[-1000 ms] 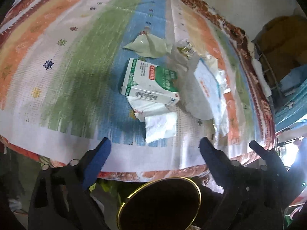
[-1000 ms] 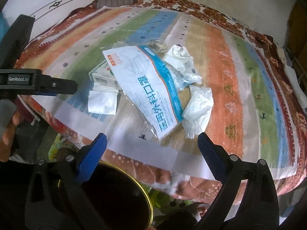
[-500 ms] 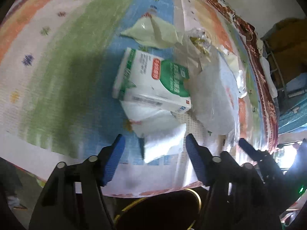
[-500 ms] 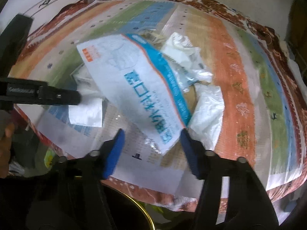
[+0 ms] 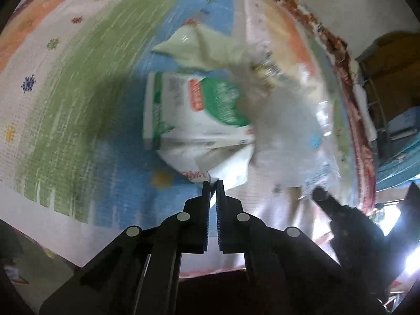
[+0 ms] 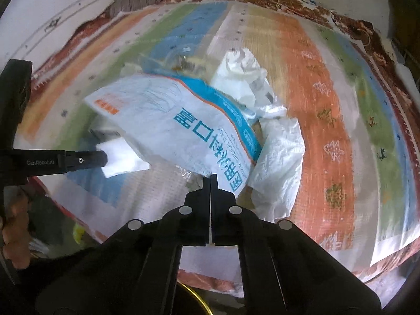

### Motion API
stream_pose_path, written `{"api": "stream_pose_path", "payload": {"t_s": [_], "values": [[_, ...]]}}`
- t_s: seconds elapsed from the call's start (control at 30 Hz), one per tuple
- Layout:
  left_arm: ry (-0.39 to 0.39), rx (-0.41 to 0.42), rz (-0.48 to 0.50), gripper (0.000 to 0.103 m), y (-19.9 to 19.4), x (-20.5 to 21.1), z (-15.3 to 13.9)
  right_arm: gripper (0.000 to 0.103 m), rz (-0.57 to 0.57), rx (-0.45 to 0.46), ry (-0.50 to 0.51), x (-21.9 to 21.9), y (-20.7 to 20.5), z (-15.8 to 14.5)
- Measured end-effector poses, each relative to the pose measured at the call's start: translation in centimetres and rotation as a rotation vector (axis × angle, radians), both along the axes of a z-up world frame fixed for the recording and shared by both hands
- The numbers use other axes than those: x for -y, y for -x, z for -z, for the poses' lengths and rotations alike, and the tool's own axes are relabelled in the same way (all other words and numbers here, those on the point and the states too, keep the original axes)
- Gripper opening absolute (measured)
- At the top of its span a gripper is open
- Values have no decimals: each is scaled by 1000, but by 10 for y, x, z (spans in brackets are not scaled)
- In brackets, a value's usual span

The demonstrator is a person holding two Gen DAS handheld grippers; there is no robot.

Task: Collect trash
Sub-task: 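Grasp the blue-white mask package with the right tool while the left tool grasps a white tissue, then carry the mask package and tissue with both tools over the bin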

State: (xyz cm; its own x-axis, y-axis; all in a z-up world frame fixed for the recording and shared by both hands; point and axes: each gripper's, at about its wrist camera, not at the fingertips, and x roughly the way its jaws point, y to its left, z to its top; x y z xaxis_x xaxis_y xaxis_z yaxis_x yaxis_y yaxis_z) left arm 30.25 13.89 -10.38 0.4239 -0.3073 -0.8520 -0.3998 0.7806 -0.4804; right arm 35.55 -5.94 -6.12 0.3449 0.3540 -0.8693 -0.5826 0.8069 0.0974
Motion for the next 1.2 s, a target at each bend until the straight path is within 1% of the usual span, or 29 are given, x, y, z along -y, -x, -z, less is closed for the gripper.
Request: {"api": "stream_pose_path", "payload": {"t_s": [0.13, 0.27, 0.33, 0.47, 0.7, 0.83, 0.93, 1.0, 1.07, 1.1, 1.2], "values": [[-3, 26, -1, 2, 7, -4, -15, 0, 4, -2, -50, 4, 1, -16], [-33, 51, 5, 2, 14, -7, -35, 0, -4, -21, -105, 6, 6, -32], [-51, 80, 14, 1, 17, -6, -48, 0, -1, -20, -121, 8, 9, -39], [-55, 147, 28, 1, 17, -2, -73, 0, 20, -23, -173, 18, 9, -55], [-71, 191, 30, 1, 24, 5, -94, 0, 37, -58, -232, 33, 12, -68], [-68, 226, 25, 1, 30, 4, -106, 0, 55, -33, -239, 40, 14, -75], [-64, 255, 27, 1, 38, 5, -117, 0, 55, 11, -224, 43, 21, -83], [-79, 274, 35, 1, 45, 9, -127, 0, 53, 27, -230, 45, 26, -88], [-89, 298, 33, 1, 54, 12, -135, 0, 57, 23, -251, 49, 30, -91], [-76, 316, 28, 1, 61, 13, -139, 0, 55, 29, -252, 51, 34, -93], [-53, 337, 22, 1, 75, 14, -143, 0, 47, 53, -247, 53, 43, -98]]}}
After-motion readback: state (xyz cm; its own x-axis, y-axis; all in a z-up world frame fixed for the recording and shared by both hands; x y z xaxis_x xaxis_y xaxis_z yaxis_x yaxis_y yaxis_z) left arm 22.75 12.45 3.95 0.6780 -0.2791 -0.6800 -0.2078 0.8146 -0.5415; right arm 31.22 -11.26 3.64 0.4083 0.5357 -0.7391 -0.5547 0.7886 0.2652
